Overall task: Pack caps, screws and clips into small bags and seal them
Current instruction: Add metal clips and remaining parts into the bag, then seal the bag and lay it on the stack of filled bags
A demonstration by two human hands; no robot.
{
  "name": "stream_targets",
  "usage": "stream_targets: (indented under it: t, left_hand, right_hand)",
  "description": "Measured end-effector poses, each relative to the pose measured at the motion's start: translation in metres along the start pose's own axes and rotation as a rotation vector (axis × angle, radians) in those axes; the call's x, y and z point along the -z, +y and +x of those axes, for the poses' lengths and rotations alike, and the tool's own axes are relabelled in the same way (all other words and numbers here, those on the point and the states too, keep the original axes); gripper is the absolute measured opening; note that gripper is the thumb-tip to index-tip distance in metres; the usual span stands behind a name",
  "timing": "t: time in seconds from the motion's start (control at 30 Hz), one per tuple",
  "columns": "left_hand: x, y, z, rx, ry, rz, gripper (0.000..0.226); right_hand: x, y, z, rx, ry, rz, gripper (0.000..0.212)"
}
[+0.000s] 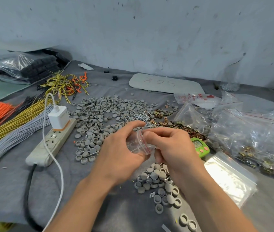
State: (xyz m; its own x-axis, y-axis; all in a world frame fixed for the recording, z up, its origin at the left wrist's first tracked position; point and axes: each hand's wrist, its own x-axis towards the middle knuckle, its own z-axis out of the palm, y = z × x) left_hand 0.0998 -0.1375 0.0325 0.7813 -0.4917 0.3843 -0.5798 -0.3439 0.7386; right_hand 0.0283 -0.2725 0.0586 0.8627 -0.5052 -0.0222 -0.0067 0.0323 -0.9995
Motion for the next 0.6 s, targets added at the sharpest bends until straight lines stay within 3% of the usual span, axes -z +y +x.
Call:
stream_targets:
  t: [0.07,0.2,0.37,0.5,0.6]
  left_hand:
    - [0.000,0.000,0.000,0.013,0.004,-0.055,0.061]
    - [0.004,0.000,0.002,0.054,-0.074,-0.347,0.035]
    - [0.008,0.005,0.003,0.032,-0.191,-0.676,0.025]
    - [0.011,0.001,0.005,0.040,-0.100,-0.464,0.028]
    - [0.011,-0.005,0.006,0.167,0.042,-0.457,0.026]
  right_hand:
    - [-0.001,0.001,0.000,0.129,0.014,-0.095,0.018]
    - [0.008,-0.001,0.007,0.280,0.265,-0.158,0.024]
    - [0.013,-0.002,0.010,0.056,-0.214,-0.043,0.045]
    - [0.013,0.001,0.006,0.037,-0.189,-0.066,0.027]
    - [0.017,0.000,0.006,0.030,-0.093,-0.019,0.012]
